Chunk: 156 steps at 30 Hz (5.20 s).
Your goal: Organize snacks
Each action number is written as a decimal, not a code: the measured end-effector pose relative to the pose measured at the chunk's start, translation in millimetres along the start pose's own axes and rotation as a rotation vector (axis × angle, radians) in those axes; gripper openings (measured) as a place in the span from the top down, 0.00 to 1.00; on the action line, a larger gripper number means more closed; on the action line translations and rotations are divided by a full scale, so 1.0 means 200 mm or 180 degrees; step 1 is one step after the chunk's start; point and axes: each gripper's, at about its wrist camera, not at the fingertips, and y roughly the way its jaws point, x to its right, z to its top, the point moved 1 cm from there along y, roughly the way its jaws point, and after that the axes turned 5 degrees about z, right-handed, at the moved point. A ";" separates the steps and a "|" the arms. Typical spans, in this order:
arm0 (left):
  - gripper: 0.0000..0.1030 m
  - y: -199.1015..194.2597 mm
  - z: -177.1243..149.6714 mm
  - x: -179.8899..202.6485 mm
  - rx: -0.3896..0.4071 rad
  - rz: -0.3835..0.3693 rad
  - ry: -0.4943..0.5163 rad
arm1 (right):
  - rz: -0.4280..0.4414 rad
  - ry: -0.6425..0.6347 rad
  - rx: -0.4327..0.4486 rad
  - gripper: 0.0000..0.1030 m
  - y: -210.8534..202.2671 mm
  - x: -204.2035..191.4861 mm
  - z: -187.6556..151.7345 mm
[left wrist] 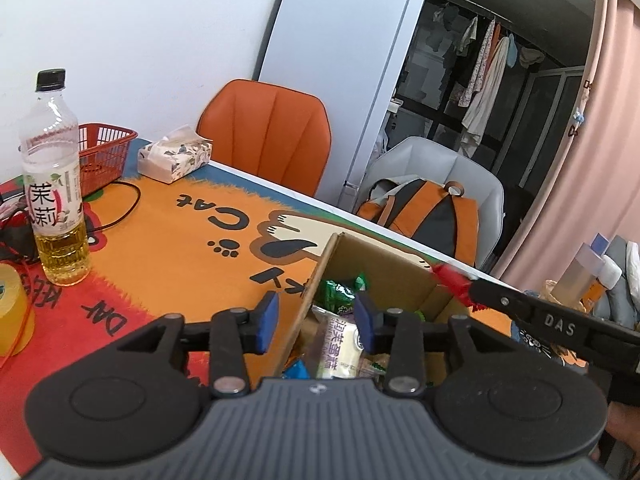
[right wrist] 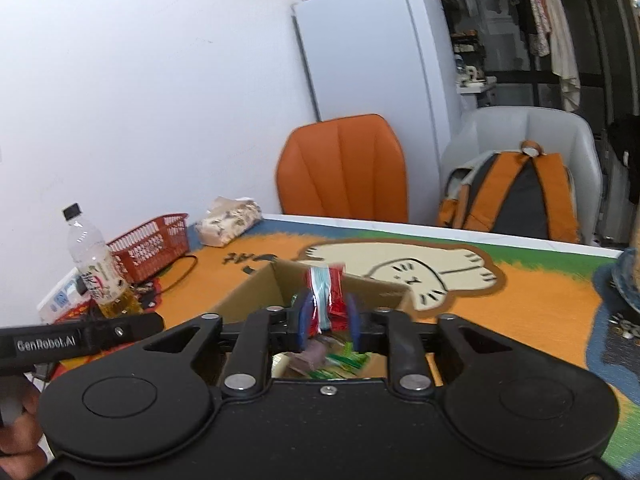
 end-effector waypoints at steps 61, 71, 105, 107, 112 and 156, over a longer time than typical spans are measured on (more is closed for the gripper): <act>0.00 -0.57 -0.27 0.37 -0.0122 -0.0526 0.0552 | -0.0394 0.0235 -0.0092 0.00 -1.12 0.07 -0.20; 0.00 -0.65 -0.30 0.40 -0.0147 -0.0506 0.0680 | -0.0430 0.0188 -0.0075 0.00 -1.21 0.05 -0.23; 0.00 -0.75 -0.30 0.40 -0.0102 -0.0517 0.0755 | -0.0474 0.0137 -0.0020 0.00 -1.28 0.04 -0.22; 0.00 -0.75 -0.30 0.40 -0.0102 -0.0517 0.0756 | -0.0475 0.0138 -0.0024 0.00 -1.28 0.04 -0.23; 0.00 -0.75 -0.31 0.40 -0.0090 -0.0507 0.0748 | -0.0474 0.0136 -0.0029 0.00 -1.29 0.04 -0.23; 0.00 -0.75 -0.31 0.37 -0.0081 -0.0500 0.0740 | -0.0499 0.0096 -0.0009 0.00 -1.29 0.02 -0.24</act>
